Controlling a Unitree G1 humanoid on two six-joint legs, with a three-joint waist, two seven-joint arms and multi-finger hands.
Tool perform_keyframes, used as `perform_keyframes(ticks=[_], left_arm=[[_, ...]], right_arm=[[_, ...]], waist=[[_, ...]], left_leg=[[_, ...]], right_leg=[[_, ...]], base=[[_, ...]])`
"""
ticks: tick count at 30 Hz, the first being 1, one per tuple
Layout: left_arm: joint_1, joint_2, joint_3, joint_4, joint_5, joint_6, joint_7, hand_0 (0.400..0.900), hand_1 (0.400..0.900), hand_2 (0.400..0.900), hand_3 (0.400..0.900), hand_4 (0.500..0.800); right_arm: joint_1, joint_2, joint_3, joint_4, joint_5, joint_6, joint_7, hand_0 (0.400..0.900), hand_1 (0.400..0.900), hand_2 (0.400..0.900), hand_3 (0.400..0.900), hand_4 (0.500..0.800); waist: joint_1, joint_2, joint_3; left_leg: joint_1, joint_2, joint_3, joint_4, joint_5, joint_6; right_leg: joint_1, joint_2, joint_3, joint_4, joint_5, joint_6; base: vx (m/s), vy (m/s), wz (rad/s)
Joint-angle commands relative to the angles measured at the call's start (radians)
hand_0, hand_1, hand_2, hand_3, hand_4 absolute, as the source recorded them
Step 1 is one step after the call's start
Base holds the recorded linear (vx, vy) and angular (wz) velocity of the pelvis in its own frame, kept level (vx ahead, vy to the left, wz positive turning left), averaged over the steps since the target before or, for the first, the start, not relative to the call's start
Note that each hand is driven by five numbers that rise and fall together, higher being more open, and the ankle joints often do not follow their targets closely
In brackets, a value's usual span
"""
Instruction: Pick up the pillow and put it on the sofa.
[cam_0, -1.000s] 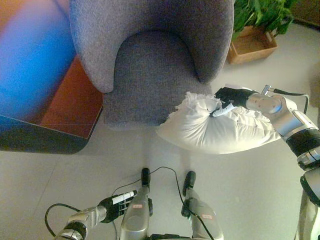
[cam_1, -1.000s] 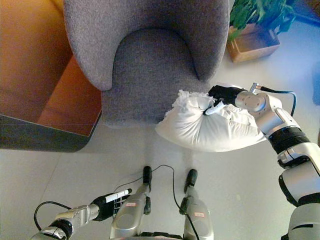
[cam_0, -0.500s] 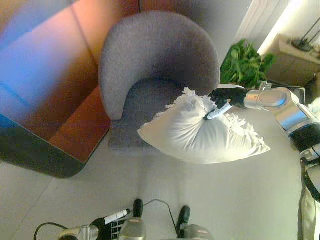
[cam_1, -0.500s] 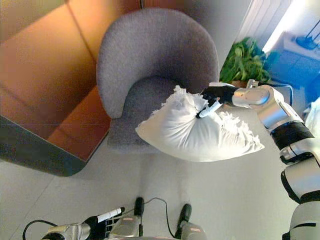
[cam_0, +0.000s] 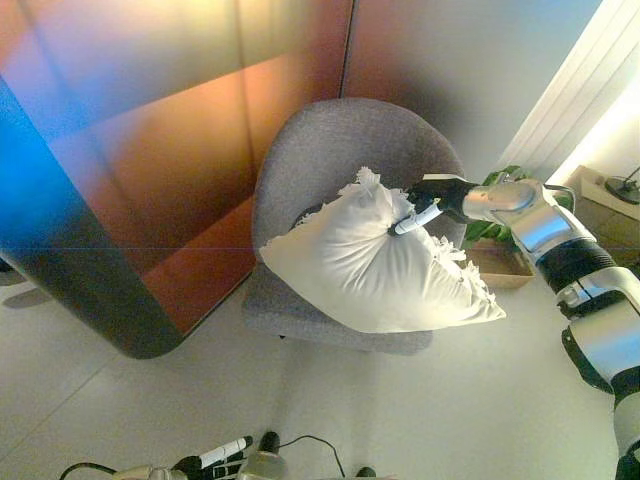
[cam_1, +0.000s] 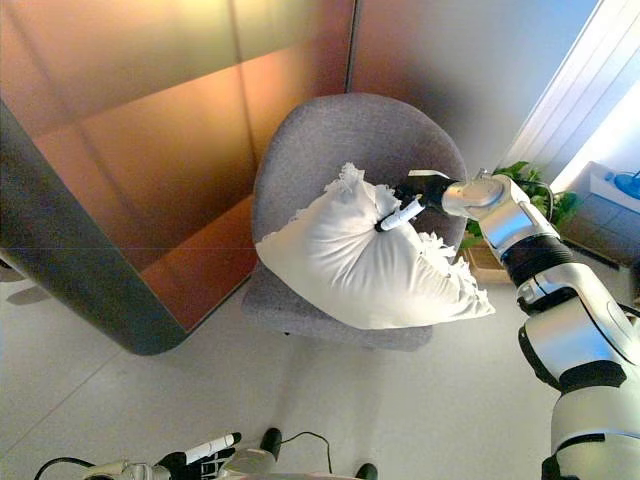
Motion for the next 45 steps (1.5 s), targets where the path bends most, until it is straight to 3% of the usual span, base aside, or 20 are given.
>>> perform_keyframes(ticks=[1, 4, 10, 15, 18, 19, 20, 25, 33, 40, 45], left_arm=[[0.024, -0.057, -0.089, 0.088, -0.013, 0.129, -0.013, 0.9, 0.9, 0.9, 0.9, 0.8], [0.002, -0.039, -0.106, 0.081, -0.027, 0.14, -0.007, 0.9, 0.9, 0.9, 0.9, 0.8], [-0.056, 0.026, -0.129, 0.054, -0.045, 0.116, -0.026, 0.9, 0.9, 0.9, 0.9, 0.8], [-0.041, 0.039, -0.134, 0.022, -0.088, 0.066, -0.029, 0.9, 0.9, 0.9, 0.9, 0.8], [-0.034, 0.043, -0.136, -0.002, -0.111, 0.062, -0.023, 0.9, 0.9, 0.9, 0.9, 0.8], [-0.033, 0.043, -0.138, -0.005, -0.114, 0.057, -0.026, 0.9, 0.9, 0.9, 0.9, 0.8], [-0.031, 0.047, -0.133, -0.008, -0.11, 0.051, -0.041, 0.9, 0.9, 0.9, 0.9, 0.8], [-0.015, 0.053, -0.134, -0.028, -0.127, 0.036, -0.072, 0.9, 0.9, 0.9, 0.9, 0.8], [-0.007, 0.076, -0.12, -0.037, -0.092, 0.01, -0.152, 0.9, 0.9, 0.9, 0.9, 0.8], [0.004, 0.065, -0.116, -0.023, -0.08, -0.058, -0.175, 0.9, 0.9, 0.9, 0.9, 0.8], [-0.005, 0.057, -0.127, -0.025, -0.107, -0.072, -0.187, 0.9, 0.9, 0.9, 0.9, 0.8]], right_arm=[[-0.336, -0.064, -0.03, 0.086, 0.053, -0.004, -0.165, 0.4, 0.4, 0.4, 0.4, 0.5], [-0.372, -0.062, 0.005, 0.145, 0.051, 0.012, -0.254, 0.4, 0.4, 0.4, 0.4, 0.5], [-0.499, -0.112, 0.121, 0.194, 0.107, 0.039, -0.456, 0.4, 0.4, 0.4, 0.4, 0.5], [-0.548, -0.198, 0.172, 0.207, 0.154, 0.036, -0.502, 0.4, 0.4, 0.4, 0.4, 0.5], [-0.554, -0.238, 0.161, 0.239, 0.139, 0.057, -0.579, 0.4, 0.4, 0.4, 0.4, 0.5], [-0.559, -0.245, 0.16, 0.255, 0.13, 0.065, -0.64, 0.778, 0.778, 0.778, 0.778, 0.727], [-0.565, -0.25, 0.149, 0.269, 0.136, 0.083, -0.67, 0.9, 0.9, 0.9, 0.9, 0.8], [-0.565, -0.298, 0.157, 0.286, 0.13, 0.052, -0.63, 0.9, 0.9, 0.9, 0.9, 0.8], [-0.562, -0.313, 0.15, 0.299, 0.126, 0.019, -0.594, 0.9, 0.9, 0.9, 0.9, 0.8], [-0.536, -0.308, 0.134, 0.297, 0.127, -0.012, -0.593, 0.9, 0.9, 0.9, 0.9, 0.8], [-0.524, -0.319, 0.11, 0.295, 0.144, -0.05, -0.602, 0.9, 0.9, 0.9, 0.9, 0.8]], waist=[[0.033, -0.032, -0.03], [0.059, -0.039, 0.004], [0.091, -0.059, 0.123], [0.09, -0.049, 0.185], [0.085, -0.029, 0.208], [0.084, -0.023, 0.213], [0.082, -0.015, 0.221], [0.072, 0.01, 0.239], [0.068, 0.006, 0.239], [0.051, 0.017, 0.239], [0.033, 0.028, 0.227]], left_leg=[[0.04, -0.03, -0.005, -0.006, -0.106, 0.003], [0.001, -0.023, -0.021, 0.0, -0.098, 0.005], [-0.126, -0.008, -0.042, 0.013, -0.085, 0.01], [-0.198, -0.001, -0.042, 0.014, -0.076, 0.013], [-0.229, -0.007, -0.042, 0.016, -0.071, 0.016], [-0.24, -0.009, -0.041, 0.016, -0.07, 0.017], [-0.255, -0.011, -0.038, 0.019, -0.068, 0.019], [-0.287, -0.016, -0.024, 0.027, -0.06, 0.018], [-0.292, -0.01, -0.008, 0.038, -0.066, 0.014], [-0.281, -0.008, 0.008, 0.018, -0.062, 0.011], [-0.274, -0.008, 0.023, 0.012, -0.063, 0.007]], right_leg=[[0.06, 0.008, 0.003, 0.036, -0.076, 0.034], [0.022, 0.009, -0.004, 0.052, -0.075, 0.037], [-0.089, 0.026, -0.006, 0.068, -0.065, 0.039], [-0.157, 0.033, 0.003, 0.07, -0.059, 0.04], [-0.187, 0.03, 0.006, 0.072, -0.058, 0.04], [-0.198, 0.028, 0.008, 0.073, -0.058, 0.04], [-0.214, 0.027, 0.012, 0.078, -0.061, 0.041], [-0.246, 0.018, 0.01, 0.082, -0.059, 0.041], [-0.261, 0.015, 0.004, 0.084, -0.058, 0.037], [-0.269, 0.018, 0.012, 0.07, -0.052, 0.033], [-0.271, 0.013, 0.015, 0.063, -0.05, 0.031]], base=[[0.09, 0.041, 0.3], [-0.02, -0.032, 0.26], [-0.16, -0.12, 0.09], [-0.08, -0.038, -0.04], [-0.02, 0.016, -0.02], [-0.05, 0.046, -0.01], [-0.06, 0.048, -0.03], [-0.05, 0.036, -0.08], [0.0, -0.048, -0.13], [-0.05, -0.028, -0.17], [-0.05, 0.001, -0.12]])
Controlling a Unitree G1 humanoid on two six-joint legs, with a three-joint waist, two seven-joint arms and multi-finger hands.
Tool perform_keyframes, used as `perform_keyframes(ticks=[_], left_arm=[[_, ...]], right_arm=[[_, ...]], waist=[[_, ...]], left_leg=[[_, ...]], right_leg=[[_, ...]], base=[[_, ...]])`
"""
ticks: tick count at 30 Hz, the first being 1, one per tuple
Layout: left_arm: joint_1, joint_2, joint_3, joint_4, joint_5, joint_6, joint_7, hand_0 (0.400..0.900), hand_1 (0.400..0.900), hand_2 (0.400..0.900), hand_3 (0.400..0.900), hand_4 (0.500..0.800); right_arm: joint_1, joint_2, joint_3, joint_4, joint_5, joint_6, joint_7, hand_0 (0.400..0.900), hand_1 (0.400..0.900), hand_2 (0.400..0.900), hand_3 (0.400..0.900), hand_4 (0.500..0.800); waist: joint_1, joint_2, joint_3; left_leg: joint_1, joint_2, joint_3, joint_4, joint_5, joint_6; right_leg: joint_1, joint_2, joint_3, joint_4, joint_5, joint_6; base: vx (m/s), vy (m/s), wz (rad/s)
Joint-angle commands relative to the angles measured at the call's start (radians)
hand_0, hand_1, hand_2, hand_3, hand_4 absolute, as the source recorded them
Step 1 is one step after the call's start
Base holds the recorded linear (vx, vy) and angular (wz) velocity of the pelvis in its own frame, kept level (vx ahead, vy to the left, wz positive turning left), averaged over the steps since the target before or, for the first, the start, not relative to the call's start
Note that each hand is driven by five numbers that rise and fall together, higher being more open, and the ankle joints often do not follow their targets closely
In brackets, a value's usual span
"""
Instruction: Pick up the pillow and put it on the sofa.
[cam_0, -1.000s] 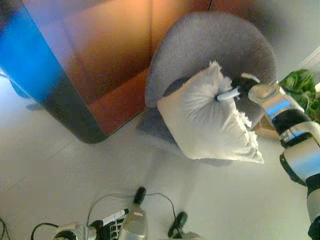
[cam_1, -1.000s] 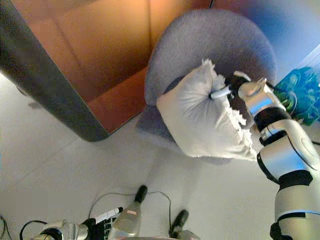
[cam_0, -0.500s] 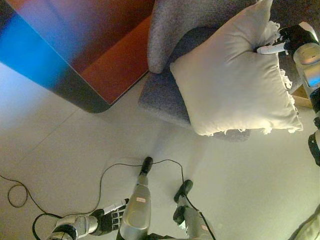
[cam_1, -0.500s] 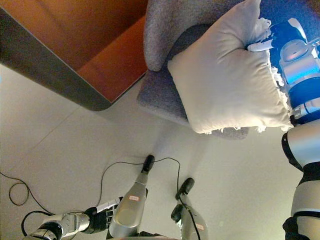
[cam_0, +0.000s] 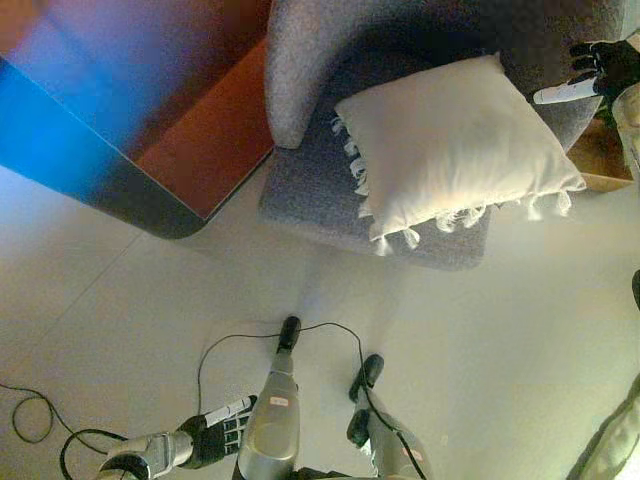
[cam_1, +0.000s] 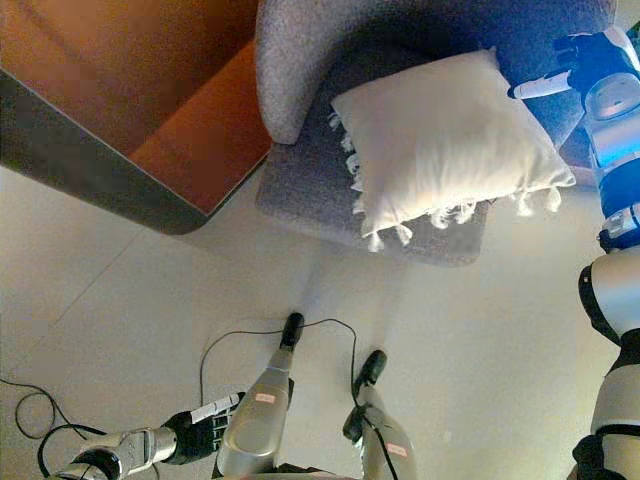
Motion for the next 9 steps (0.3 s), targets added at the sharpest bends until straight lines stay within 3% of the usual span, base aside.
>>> perform_keyframes(ticks=[1, 5, 9], left_arm=[[0.071, -0.005, -0.068, 0.029, 0.01, 0.0, -0.06, 0.9, 0.9, 0.9, 0.9, 0.8], [0.071, -0.022, -0.073, 0.037, 0.008, -0.02, -0.07, 0.9, 0.9, 0.9, 0.9, 0.8], [0.073, -0.037, -0.064, 0.041, 0.002, -0.046, -0.082, 0.9, 0.9, 0.9, 0.9, 0.8]], right_arm=[[-0.14, -0.109, 0.012, -0.024, -0.011, -0.098, -0.047, 0.9, 0.9, 0.9, 0.9, 0.8], [-0.094, -0.115, -0.033, -0.042, 0.03, -0.137, -0.034, 0.9, 0.9, 0.9, 0.9, 0.8], [0.042, -0.125, -0.146, -0.088, 0.086, -0.18, 0.03, 0.9, 0.9, 0.9, 0.9, 0.8]], waist=[[-0.022, 0.009, -0.043], [-0.039, 0.019, -0.062], [-0.062, 0.025, -0.088]], left_leg=[[0.034, -0.036, 0.026, -0.004, -0.12, 0.02], [0.045, -0.039, 0.036, -0.008, -0.122, 0.018], [0.067, -0.04, 0.048, -0.013, -0.128, 0.017]], right_leg=[[0.02, -0.026, -0.045, 0.062, -0.085, 0.061], [0.022, -0.03, -0.038, 0.059, -0.085, 0.061], [0.034, -0.034, -0.028, 0.056, -0.086, 0.062]], base=[[-0.06, 0.038, -0.08], [-0.05, 0.042, -0.07], [-0.02, 0.022, -0.04]])
